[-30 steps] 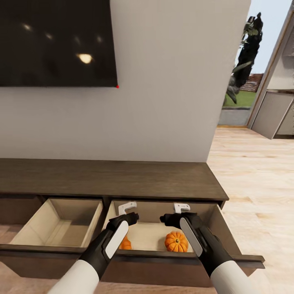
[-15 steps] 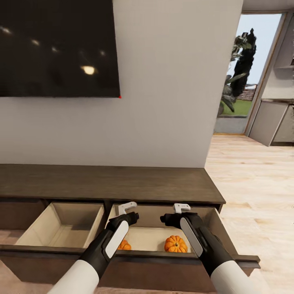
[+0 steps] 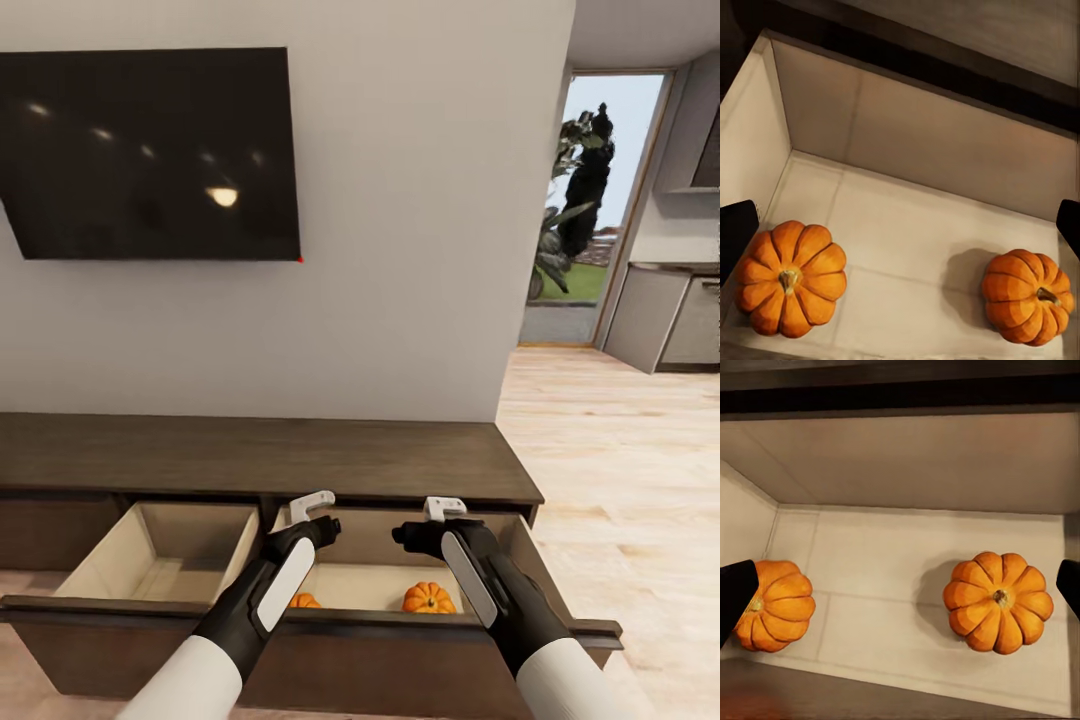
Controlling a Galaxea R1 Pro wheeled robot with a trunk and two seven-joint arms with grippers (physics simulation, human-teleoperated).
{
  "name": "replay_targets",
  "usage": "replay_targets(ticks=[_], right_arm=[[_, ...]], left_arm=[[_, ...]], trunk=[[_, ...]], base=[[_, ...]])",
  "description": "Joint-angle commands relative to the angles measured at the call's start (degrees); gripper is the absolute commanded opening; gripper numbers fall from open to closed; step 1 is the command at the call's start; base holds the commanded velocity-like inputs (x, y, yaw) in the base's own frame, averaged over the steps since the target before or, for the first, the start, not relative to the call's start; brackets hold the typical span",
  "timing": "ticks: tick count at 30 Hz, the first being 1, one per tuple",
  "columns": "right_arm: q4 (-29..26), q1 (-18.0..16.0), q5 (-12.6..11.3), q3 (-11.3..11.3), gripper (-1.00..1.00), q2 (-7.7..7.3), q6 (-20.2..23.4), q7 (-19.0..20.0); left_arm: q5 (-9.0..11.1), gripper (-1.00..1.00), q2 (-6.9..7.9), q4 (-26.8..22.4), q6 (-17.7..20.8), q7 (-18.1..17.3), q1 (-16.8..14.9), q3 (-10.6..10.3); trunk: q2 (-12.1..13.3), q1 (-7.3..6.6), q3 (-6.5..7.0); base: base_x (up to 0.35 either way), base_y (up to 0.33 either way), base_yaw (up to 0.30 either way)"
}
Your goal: Place each of the two pumpkins and all three candles from the living room inside a cabinet in the living room (use any cabinet), then make sure every cabinet is closed, and position the cauldron so it is next to a table in the living room.
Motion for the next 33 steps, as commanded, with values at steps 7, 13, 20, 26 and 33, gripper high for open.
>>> replay_targets(ticks=[7,13,20,26,33], right_arm=[[-0.3,0.0,-0.7,0.0,1.00,-0.02,0.2,-0.6],[-0.5,0.0,-0.8,0.0,1.00,-0.02,0.2,-0.6],[-0.5,0.0,-0.8,0.0,1.00,-0.02,0.2,-0.6],[-0.6,0.0,-0.8,0.0,1.00,-0.02,0.2,-0.6],[-0.6,0.0,-0.8,-0.1,1.00,-0.02,0.2,-0.6]], left_arm=[[0.5,1.00,-0.04,-0.1,0.1,0.5,0.0,-0.2],[0.5,1.00,-0.04,-0.2,0.1,0.5,0.0,-0.2],[0.5,1.00,-0.04,-0.2,0.1,0.5,0.0,-0.2],[0.5,1.00,-0.04,-0.2,0.1,0.5,0.0,-0.2],[0.5,1.00,-0.04,-0.2,0.1,0.5,0.0,-0.2]], trunk=[[2.8,-1.57,1.20],[5.2,-2.89,2.28],[8.0,-4.43,3.53],[10.4,-5.74,4.61],[13.2,-7.28,5.87]], base=[[-0.051,0.021,0.000],[-0.032,0.010,0.000],[-0.097,0.033,0.000],[-0.113,0.049,0.000],[-0.186,0.055,0.000]])
